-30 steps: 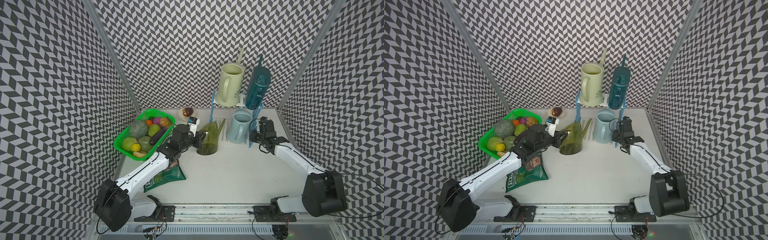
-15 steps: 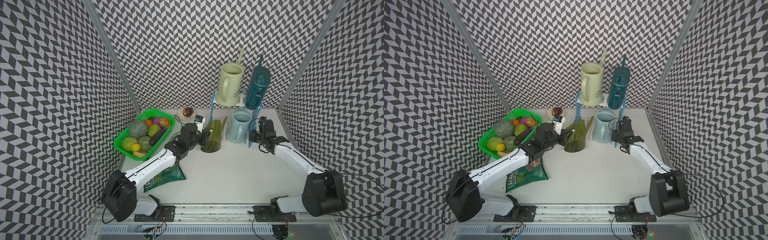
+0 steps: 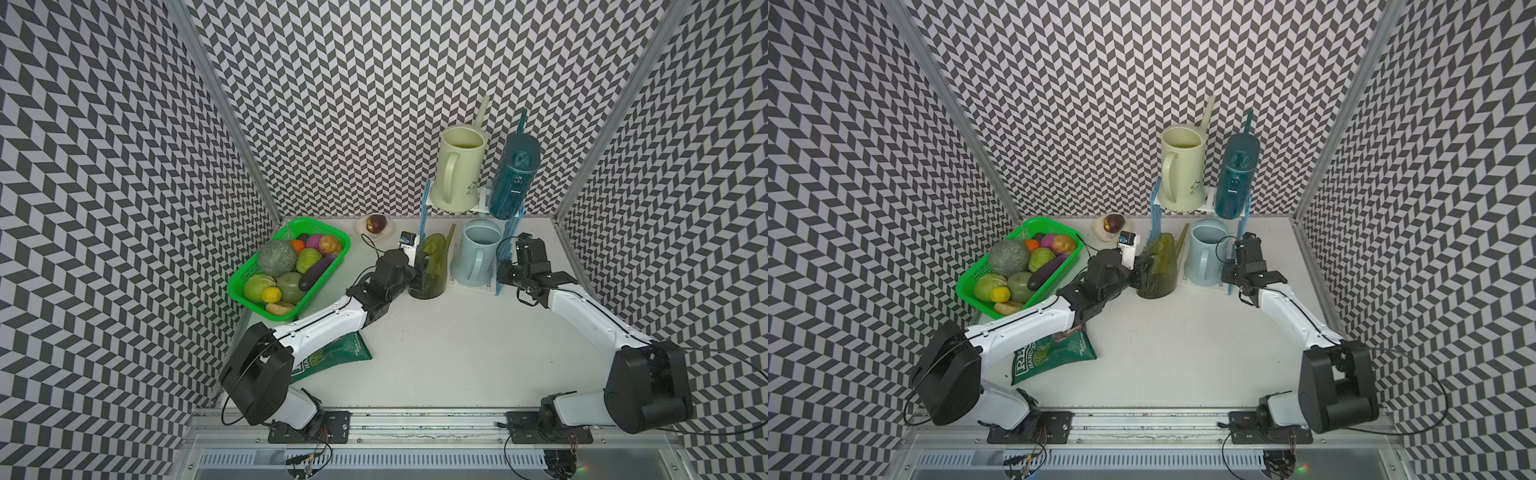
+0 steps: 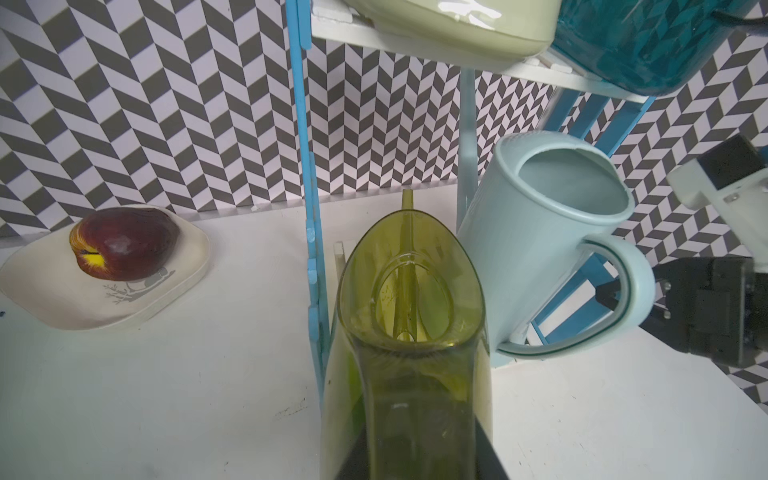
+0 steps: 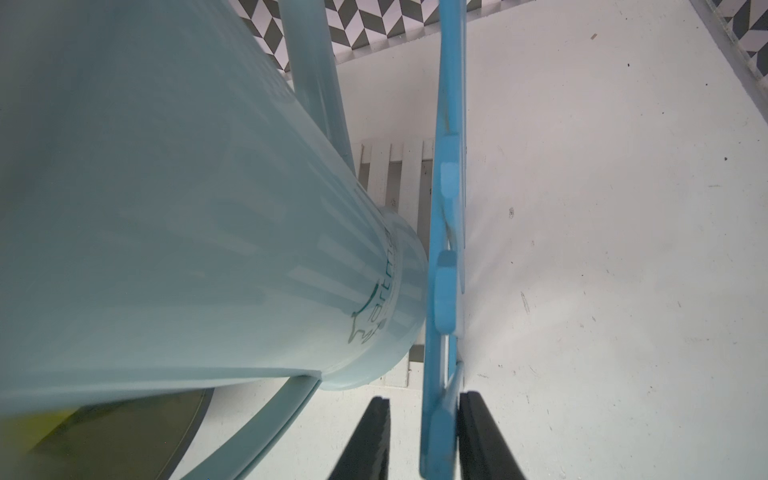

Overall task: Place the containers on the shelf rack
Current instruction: 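Place the container on the shelf.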

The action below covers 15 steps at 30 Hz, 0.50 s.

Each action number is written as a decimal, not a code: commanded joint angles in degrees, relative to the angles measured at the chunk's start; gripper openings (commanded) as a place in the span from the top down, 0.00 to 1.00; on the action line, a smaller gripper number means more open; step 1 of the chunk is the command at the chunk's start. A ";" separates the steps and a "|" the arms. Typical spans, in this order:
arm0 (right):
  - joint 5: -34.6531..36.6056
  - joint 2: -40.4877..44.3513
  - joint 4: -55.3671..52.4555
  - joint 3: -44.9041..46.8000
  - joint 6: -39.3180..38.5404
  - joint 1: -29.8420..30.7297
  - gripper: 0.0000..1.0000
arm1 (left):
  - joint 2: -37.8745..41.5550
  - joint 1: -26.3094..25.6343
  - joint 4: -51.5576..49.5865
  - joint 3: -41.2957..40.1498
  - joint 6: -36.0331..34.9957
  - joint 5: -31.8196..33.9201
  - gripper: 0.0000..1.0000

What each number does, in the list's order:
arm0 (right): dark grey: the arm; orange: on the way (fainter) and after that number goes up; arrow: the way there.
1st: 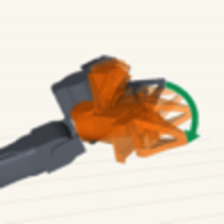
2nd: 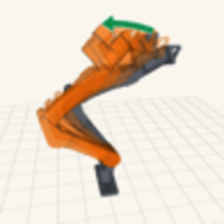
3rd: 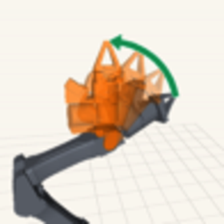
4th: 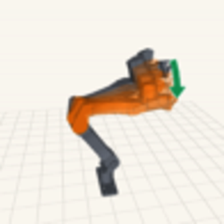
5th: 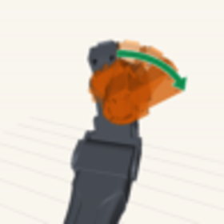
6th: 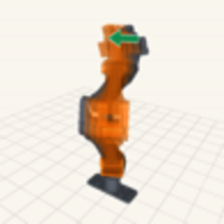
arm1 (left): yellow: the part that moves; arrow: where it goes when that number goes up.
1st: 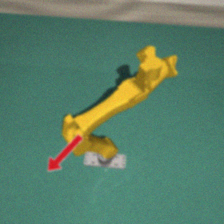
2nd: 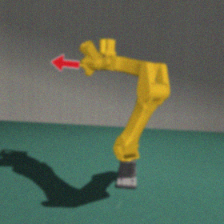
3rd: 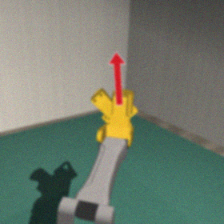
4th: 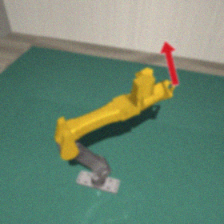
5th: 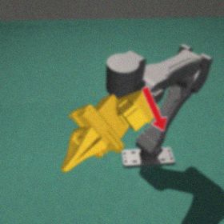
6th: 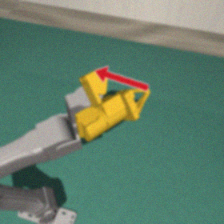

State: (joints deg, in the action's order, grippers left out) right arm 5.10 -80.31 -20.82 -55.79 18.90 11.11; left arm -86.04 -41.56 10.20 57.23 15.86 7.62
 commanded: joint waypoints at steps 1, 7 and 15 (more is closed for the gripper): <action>-0.89 0.89 0.95 -1.53 -0.52 0.75 0.70 | -0.72 -0.48 11.69 -0.53 -1.67 4.85 1.00; -0.81 0.95 0.96 -1.25 -0.69 0.75 0.70 | -3.74 -1.52 21.32 -3.30 -3.80 8.47 1.00; -0.20 1.61 1.20 -0.19 -0.99 0.75 0.70 | -10.48 -2.25 32.80 -5.72 -6.71 13.43 1.00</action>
State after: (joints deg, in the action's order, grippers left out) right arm 5.13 -80.27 -21.02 -55.79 18.44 11.14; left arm -95.61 -44.01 32.64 51.66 11.44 15.88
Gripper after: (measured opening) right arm 0.303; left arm 0.258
